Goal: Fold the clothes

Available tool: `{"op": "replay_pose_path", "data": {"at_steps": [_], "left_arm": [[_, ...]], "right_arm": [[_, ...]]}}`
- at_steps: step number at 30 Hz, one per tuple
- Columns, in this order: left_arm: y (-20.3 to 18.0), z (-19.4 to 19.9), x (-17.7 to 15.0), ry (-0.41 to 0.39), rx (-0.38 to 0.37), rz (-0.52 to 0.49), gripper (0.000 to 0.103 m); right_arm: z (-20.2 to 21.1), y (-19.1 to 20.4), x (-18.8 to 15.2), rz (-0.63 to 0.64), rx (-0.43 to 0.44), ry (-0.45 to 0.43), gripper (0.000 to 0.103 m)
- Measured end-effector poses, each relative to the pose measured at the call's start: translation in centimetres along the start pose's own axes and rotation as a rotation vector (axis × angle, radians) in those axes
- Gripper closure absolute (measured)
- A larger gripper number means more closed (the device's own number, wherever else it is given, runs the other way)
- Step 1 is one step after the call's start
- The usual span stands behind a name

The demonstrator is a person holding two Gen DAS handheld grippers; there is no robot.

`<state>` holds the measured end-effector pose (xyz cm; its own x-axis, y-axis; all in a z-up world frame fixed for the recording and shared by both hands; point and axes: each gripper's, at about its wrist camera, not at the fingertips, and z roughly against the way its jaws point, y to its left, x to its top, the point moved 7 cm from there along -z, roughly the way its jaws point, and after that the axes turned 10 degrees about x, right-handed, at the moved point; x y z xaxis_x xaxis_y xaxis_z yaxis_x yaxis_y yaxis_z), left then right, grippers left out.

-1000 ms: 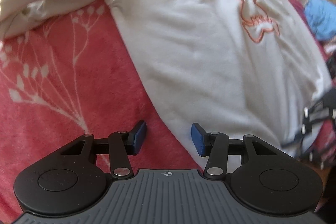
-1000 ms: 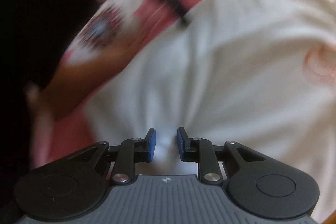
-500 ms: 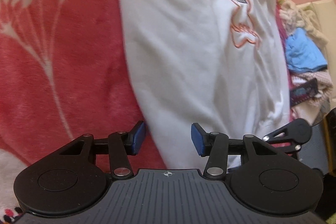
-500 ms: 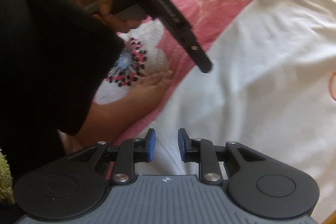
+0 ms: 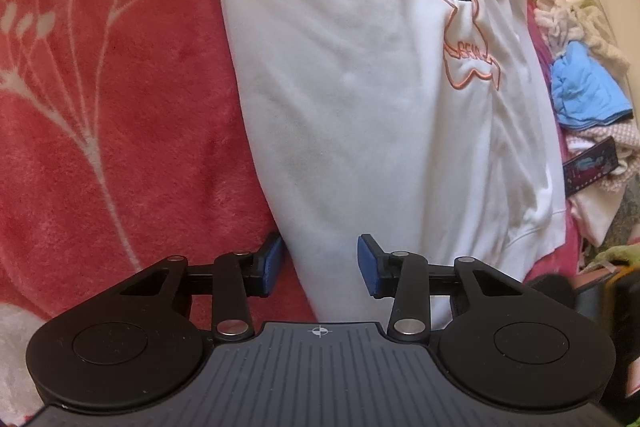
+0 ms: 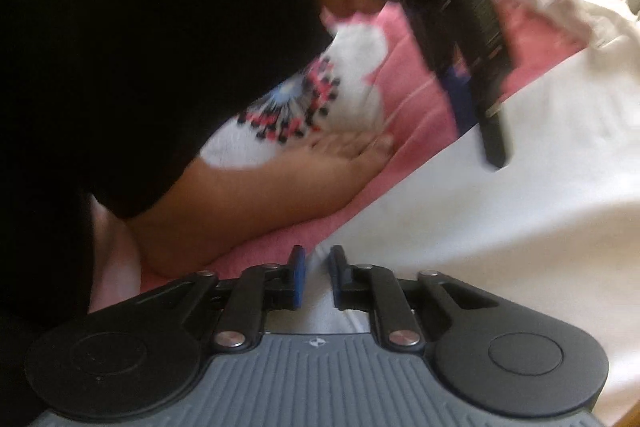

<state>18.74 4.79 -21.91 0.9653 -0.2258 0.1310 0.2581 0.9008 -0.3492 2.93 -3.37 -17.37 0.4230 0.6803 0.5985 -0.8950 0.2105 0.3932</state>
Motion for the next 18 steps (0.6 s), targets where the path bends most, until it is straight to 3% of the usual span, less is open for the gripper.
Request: {"op": "replay_pose_path", "data": {"at_steps": [3, 6, 8, 11, 13, 15, 18], "left_arm": [[0.1, 0.2, 0.0, -0.015, 0.016, -0.015, 0.064], [0.3, 0.4, 0.2, -0.024, 0.03, -0.011, 0.064], [0.4, 1.1, 0.6, -0.063, 0.078, -0.031, 0.064], [0.4, 3.2, 1.6, -0.164, 0.162, -0.089, 0.063], [-0.3, 4.6, 2.0, -0.233, 0.2, -0.166, 0.061], [-1.7, 5.5, 2.1, -0.281, 0.216, -0.27, 0.057], [-4.1, 4.3, 1.9, -0.259, 0.156, -0.359, 0.057]], "right_arm": [[1.8, -1.0, 0.3, -0.063, -0.017, -0.049, 0.092], [-0.4, 0.0, -0.9, -0.045, 0.036, 0.036, 0.092], [-2.1, 1.7, -1.8, 0.019, 0.068, 0.083, 0.091], [-1.7, 3.1, -1.5, 0.029, 0.161, 0.067, 0.092], [0.0, 1.4, -0.9, -0.018, 0.09, 0.011, 0.092], [3.1, -2.0, -0.4, -0.19, 0.006, -0.124, 0.092], [9.1, -8.1, -1.8, -0.453, -0.22, -0.333, 0.092]]}}
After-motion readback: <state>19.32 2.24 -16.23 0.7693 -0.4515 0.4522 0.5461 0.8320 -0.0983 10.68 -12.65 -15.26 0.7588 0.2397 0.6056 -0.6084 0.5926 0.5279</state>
